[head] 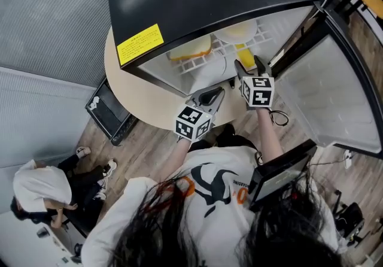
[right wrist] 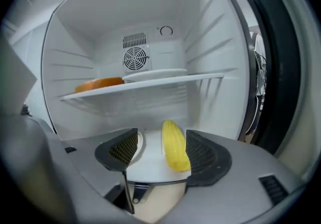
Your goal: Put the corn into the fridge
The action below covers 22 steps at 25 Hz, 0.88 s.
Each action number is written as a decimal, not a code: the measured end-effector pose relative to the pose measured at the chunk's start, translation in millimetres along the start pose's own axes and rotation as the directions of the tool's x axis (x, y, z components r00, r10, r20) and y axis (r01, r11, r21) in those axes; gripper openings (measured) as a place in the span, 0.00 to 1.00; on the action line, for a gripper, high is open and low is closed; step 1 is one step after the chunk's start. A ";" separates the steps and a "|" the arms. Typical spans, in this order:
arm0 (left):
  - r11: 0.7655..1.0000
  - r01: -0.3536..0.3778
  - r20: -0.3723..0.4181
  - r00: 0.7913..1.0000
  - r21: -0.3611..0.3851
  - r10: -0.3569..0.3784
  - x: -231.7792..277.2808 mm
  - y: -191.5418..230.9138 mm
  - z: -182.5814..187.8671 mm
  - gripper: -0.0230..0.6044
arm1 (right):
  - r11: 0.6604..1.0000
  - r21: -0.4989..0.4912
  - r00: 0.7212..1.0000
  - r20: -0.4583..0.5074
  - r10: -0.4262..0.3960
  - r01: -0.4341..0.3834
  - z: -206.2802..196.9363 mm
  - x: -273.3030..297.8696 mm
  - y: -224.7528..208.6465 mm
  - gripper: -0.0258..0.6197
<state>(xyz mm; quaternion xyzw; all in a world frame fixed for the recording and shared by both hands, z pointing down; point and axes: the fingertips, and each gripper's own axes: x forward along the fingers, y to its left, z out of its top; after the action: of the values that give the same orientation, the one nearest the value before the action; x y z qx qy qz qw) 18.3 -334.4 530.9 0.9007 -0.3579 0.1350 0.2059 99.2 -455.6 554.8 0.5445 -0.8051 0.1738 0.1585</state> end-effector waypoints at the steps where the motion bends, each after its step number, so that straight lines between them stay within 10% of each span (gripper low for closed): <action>1: 1.000 0.002 0.002 1.000 0.001 -0.002 -1.5 -0.6 0.1 0.07 | 1.000 0.026 1.000 0.013 0.005 -0.005 1.9 -5.6 2.8 0.52; 22: 0.998 0.055 0.051 0.997 0.039 -0.057 -63.2 -16.4 -4.2 0.07 | 0.965 0.255 0.986 0.169 0.009 -0.052 3.5 -101.3 69.8 0.42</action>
<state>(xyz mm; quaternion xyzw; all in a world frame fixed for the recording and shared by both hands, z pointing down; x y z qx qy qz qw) -15.2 -284.4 505.4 0.9173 -0.3353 0.1124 0.1832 70.1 -349.7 499.2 0.5606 -0.7942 0.2339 0.0158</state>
